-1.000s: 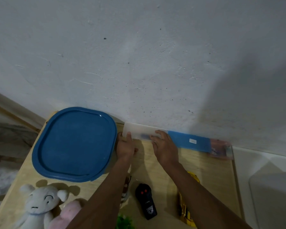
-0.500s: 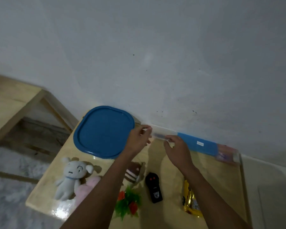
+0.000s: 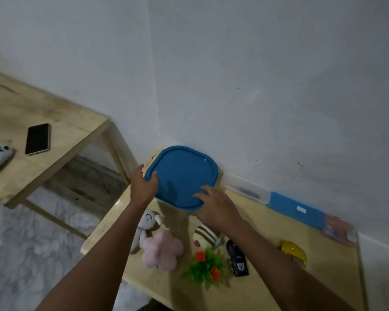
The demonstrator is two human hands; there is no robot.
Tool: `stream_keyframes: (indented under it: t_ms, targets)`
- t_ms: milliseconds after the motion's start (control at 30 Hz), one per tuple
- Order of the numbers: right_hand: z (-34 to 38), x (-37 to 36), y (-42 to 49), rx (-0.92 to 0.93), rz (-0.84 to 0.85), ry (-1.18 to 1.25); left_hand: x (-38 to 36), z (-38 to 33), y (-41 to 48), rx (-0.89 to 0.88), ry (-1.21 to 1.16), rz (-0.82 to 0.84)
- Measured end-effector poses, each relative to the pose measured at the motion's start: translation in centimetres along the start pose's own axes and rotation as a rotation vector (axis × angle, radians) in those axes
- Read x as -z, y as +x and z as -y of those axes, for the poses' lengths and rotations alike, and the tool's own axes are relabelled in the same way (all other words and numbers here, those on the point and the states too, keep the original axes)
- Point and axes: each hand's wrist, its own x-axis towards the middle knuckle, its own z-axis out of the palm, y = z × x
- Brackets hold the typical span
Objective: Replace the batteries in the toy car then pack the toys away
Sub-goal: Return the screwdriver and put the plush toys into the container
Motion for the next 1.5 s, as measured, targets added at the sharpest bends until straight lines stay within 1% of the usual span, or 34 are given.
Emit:
stream_keyframes:
  t_ms: [67,133,233,367,533,600,700,767,867,967,1133,1267,1333,1433,1500]
  targets:
    - [0.8,-0.8,1.4,0.019,0.093,-0.099,0.2,0.9,1.7,0.061,0.032,0.097]
    - [1.6,-1.3,2.7,0.031,0.195,-0.213,0.5,1.9,3.1,0.079,0.077,0.169]
    - [2.3,-1.4,4.2,0.032,0.289,-0.333,0.9,2.8,4.4,0.041,0.111,0.197]
    - [2.8,-0.6,5.4,0.06,0.33,-0.32,1.5,3.6,5.7,-0.002,0.098,0.227]
    - [2.8,1.0,5.9,0.086,0.395,-0.255,1.6,4.1,5.9,0.024,0.007,0.225]
    - [2.7,1.6,5.9,0.098,0.384,-0.228,1.6,4.2,5.8,0.037,-0.032,0.235]
    - [2.7,2.6,5.7,0.098,0.303,-0.18,1.7,4.6,5.8,0.058,-0.088,0.252]
    - [2.6,2.9,5.4,0.093,0.238,-0.142,1.5,4.7,5.6,0.083,-0.169,0.27]
    - [2.6,2.9,4.7,0.095,0.081,-0.092,1.3,4.3,4.9,0.175,-0.314,0.28]
    - [2.4,2.8,4.4,0.067,-0.018,-0.022,1.0,4.1,4.4,0.244,-0.353,0.259]
    - [2.9,4.2,4.1,-0.021,-0.236,0.18,0.7,4.4,4.0,0.191,-0.24,0.217]
    - [3.9,6.6,2.7,-0.103,-0.402,0.388,0.5,4.9,4.3,0.102,-0.097,0.181]
    - [4.2,7.3,1.2,-0.135,-0.498,0.435,0.3,4.8,4.2,0.082,-0.06,0.166]
    - [4.0,7.2,-2.0,-0.219,-0.67,0.485,0.1,4.5,4.1,0.101,-0.047,0.153]
    - [3.1,5.9,-4.2,-0.301,-0.716,0.455,0.0,4.5,4.0,0.109,-0.041,0.138]
